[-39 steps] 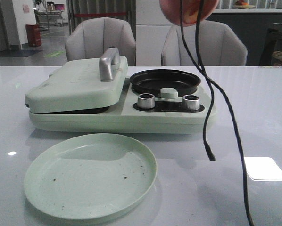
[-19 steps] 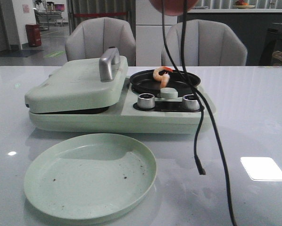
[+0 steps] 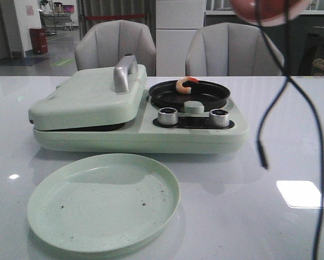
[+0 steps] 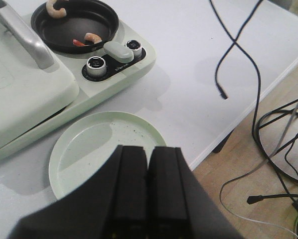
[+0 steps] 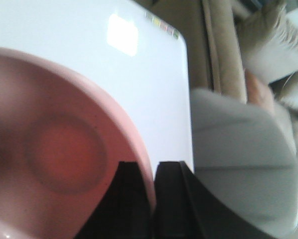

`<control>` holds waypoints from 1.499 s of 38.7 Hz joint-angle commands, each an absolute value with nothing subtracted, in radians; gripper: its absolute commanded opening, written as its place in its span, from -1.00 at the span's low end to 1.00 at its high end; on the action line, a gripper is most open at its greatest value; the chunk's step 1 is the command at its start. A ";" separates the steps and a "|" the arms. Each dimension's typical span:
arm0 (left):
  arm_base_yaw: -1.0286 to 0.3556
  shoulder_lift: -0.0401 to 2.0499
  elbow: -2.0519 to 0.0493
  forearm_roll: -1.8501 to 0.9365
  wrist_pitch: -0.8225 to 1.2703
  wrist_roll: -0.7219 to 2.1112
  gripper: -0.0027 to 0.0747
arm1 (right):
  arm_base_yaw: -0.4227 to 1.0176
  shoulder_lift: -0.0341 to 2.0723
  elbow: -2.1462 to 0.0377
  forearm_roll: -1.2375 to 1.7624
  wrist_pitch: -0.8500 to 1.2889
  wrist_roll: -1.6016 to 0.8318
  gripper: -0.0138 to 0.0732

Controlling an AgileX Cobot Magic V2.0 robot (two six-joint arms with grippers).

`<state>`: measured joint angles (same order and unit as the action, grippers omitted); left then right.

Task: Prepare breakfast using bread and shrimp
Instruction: 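Carry the empty bowl back and set it down with right gripper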

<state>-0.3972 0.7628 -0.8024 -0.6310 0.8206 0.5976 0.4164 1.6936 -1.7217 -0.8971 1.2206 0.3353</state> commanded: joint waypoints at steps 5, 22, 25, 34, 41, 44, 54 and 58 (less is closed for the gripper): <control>-0.404 0.757 -0.830 -0.670 0.764 0.599 -0.67 | 0.086 1.416 -1.337 -0.529 0.983 0.244 -0.58; -0.404 0.757 -0.830 -0.670 0.764 0.599 -0.67 | -0.286 1.597 -1.004 0.256 0.690 -0.178 -0.41; -0.404 0.757 -0.830 -0.670 0.764 0.599 -0.67 | -0.286 1.603 -1.004 0.256 0.675 -0.178 -0.01; -0.404 0.757 -0.830 -0.670 0.764 0.599 -0.67 | -0.286 1.579 -1.007 0.255 0.664 -0.178 0.38; -0.404 0.757 -0.830 -0.670 0.764 0.599 -0.67 | -0.270 1.476 -1.007 0.254 0.668 -0.178 0.38; -0.404 0.757 -0.830 -0.670 0.764 0.599 -0.67 | -0.224 1.416 -1.007 0.240 0.680 -0.178 0.38; -0.404 0.757 -0.830 -0.670 0.764 0.599 -0.67 | -0.009 1.220 -1.007 0.175 0.743 -0.170 0.38; -0.404 0.757 -0.830 -0.670 0.764 0.599 -0.67 | 0.057 1.137 -1.006 0.139 0.797 -0.142 0.38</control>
